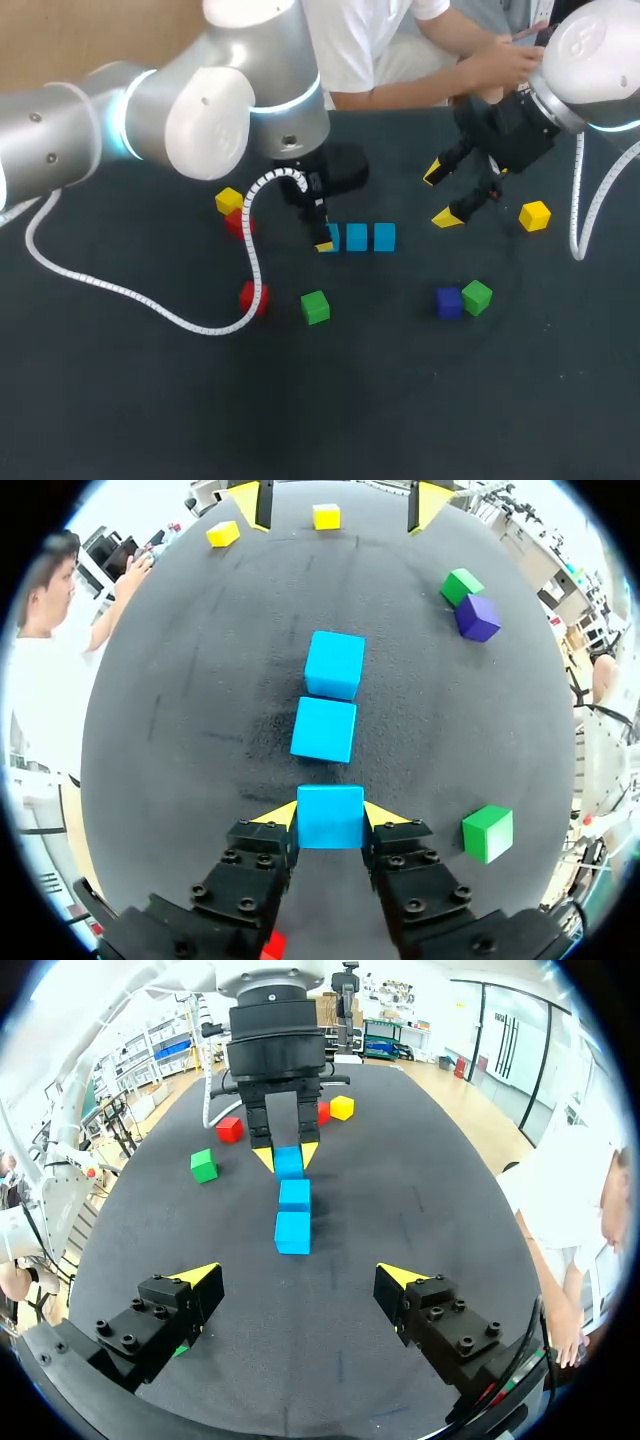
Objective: Place the blue cubes, place green cubes on the blue cubes, place the yellow cubes on the green cubes, then place the red cubes on the yellow cubes, and place purple cube on the red cubes.
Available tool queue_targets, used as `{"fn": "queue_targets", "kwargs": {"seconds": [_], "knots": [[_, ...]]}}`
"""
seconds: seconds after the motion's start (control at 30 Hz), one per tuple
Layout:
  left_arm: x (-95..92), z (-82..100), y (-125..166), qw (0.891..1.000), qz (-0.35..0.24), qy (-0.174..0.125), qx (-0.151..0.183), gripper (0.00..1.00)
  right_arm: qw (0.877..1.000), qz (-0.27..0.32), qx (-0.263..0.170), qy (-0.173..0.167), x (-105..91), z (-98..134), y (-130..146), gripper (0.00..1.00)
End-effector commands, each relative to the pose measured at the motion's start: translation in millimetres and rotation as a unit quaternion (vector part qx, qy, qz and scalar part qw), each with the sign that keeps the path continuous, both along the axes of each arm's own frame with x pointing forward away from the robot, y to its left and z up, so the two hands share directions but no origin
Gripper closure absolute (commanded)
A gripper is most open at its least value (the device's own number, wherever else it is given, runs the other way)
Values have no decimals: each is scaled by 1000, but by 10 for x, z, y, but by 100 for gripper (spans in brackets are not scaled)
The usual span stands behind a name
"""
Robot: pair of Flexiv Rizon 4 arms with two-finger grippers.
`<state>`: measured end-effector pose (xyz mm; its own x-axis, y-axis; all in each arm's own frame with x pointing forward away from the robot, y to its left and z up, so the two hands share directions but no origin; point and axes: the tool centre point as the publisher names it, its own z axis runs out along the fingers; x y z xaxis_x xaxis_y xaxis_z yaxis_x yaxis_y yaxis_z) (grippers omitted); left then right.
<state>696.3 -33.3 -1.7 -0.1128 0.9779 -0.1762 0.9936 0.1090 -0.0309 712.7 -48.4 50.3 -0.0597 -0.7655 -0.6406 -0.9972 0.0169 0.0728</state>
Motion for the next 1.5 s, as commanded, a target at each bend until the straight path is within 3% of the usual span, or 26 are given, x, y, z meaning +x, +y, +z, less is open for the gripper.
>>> {"fn": "queue_targets", "kwargs": {"seconds": [0.03,1.5], "knots": [[37,-16,-20,1000,-3,4,0,100,1000,0,1,-1,-8,2,-3,0],[90,-86,-31,1000,-1,12,2,100,1000,0,1,-1,-8,2,-3,0]]}}
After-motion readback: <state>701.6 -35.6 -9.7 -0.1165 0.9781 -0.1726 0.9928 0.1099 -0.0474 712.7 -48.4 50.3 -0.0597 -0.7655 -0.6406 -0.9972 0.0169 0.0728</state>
